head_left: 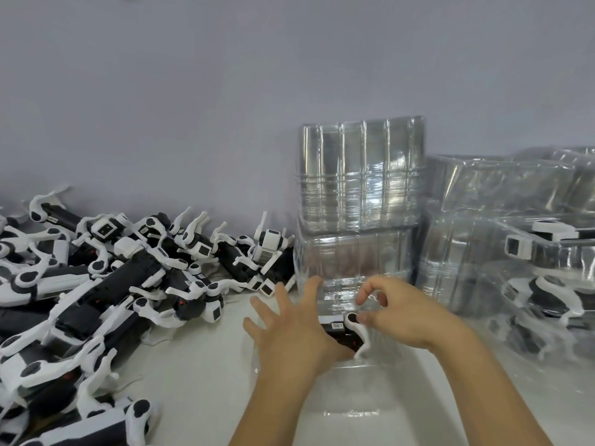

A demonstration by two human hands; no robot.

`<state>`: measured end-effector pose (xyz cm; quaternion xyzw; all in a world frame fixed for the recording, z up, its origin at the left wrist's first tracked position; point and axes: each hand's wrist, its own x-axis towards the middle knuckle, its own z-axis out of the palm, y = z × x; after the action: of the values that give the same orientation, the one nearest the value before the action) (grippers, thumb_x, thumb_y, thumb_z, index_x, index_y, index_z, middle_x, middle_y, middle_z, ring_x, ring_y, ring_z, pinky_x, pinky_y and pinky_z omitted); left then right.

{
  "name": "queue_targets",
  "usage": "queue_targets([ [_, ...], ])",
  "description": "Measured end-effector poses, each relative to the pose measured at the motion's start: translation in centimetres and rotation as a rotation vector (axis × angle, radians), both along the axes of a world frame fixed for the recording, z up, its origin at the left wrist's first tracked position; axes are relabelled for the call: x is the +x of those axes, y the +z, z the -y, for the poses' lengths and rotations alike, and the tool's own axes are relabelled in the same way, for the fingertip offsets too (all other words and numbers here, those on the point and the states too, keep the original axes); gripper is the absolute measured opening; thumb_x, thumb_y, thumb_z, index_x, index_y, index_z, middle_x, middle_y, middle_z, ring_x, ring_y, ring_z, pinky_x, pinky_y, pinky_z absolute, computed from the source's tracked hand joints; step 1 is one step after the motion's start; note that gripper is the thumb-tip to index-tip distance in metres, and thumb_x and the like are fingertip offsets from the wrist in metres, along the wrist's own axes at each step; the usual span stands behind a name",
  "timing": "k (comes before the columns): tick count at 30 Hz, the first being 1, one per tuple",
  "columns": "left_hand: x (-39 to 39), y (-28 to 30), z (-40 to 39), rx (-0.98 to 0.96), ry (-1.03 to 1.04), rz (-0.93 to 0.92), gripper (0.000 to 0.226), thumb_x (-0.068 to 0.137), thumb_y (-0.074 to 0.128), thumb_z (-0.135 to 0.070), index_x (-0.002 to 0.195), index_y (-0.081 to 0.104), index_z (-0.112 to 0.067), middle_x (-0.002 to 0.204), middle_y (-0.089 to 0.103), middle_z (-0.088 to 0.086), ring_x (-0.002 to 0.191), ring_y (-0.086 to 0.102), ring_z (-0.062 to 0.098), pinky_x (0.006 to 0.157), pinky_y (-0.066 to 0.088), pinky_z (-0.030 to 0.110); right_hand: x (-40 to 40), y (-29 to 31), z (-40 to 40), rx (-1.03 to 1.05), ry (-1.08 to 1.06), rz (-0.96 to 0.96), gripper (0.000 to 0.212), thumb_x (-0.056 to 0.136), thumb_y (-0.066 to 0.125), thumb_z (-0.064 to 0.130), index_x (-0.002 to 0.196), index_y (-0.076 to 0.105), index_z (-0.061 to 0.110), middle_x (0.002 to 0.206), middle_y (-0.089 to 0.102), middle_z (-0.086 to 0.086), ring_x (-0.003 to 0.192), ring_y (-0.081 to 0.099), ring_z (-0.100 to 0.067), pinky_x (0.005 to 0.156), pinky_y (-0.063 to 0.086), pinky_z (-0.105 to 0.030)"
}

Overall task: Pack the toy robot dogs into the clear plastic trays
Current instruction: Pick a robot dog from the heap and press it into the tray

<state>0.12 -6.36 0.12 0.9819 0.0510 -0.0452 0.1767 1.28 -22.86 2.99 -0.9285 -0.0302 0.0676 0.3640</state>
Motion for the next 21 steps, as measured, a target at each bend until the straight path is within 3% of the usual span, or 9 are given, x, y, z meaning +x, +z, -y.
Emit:
queue_targets([
  [3,0.1,0.0,0.0,0.023,0.018,-0.004,0.101,0.072,0.075,-0.056,0.14,0.0,-0.059,0.164,-0.004,0.005,0.149,-0.008,0.049,0.116,0.006,0.061,0.3,-0.4,-0.2,0.04,-0.047,-0.024,0.013,0.091,0.071,0.029,0.099,0.061,0.028,0.095,0.045,0.013,0.085,0.051,-0.006,0.062,0.038,-0.02],
  [7,0.0,0.2,0.0,0.018,0.011,0.05,0.09,0.073,0.073,-0.049,0.134,0.009,-0.061,0.154,0.015,0.001,0.139,0.018,0.04,0.105,0.023,0.048,0.5,-0.5,0.0,0.075,-0.071,-0.053,0.013,0.091,0.071,0.03,0.1,0.062,0.028,0.096,0.046,0.017,0.084,0.049,-0.001,0.06,0.036,-0.017],
  [15,0.1,-0.1,-0.1,0.011,0.0,0.08,0.085,0.076,0.07,-0.046,0.134,0.01,-0.059,0.153,0.017,0.001,0.141,0.015,0.042,0.111,0.023,0.051,0.5,-0.7,0.1,0.096,-0.062,-0.048,0.012,0.09,0.073,0.03,0.097,0.063,0.029,0.109,0.048,0.008,0.094,0.052,-0.009,0.062,0.035,-0.016],
  [18,0.3,-0.1,-0.6,-0.009,-0.041,0.102,0.084,0.075,0.07,-0.049,0.135,0.011,-0.055,0.151,0.022,0.0,0.141,0.016,0.041,0.112,0.023,0.051,0.5,-0.7,0.1,0.106,-0.053,-0.049,0.013,0.09,0.074,0.031,0.096,0.063,0.03,0.104,0.049,0.012,0.091,0.052,-0.007,0.063,0.037,-0.017],
  [21,0.3,0.0,-1.4,-0.063,-0.121,0.139,0.077,0.079,0.065,-0.061,0.14,0.02,-0.044,0.155,0.025,-0.006,0.152,-0.002,0.03,0.118,0.013,0.055,0.5,-0.7,0.3,0.115,-0.036,-0.039,0.013,0.088,0.075,0.032,0.094,0.063,0.029,0.093,0.052,0.01,0.082,0.053,-0.006,0.063,0.04,-0.022],
])
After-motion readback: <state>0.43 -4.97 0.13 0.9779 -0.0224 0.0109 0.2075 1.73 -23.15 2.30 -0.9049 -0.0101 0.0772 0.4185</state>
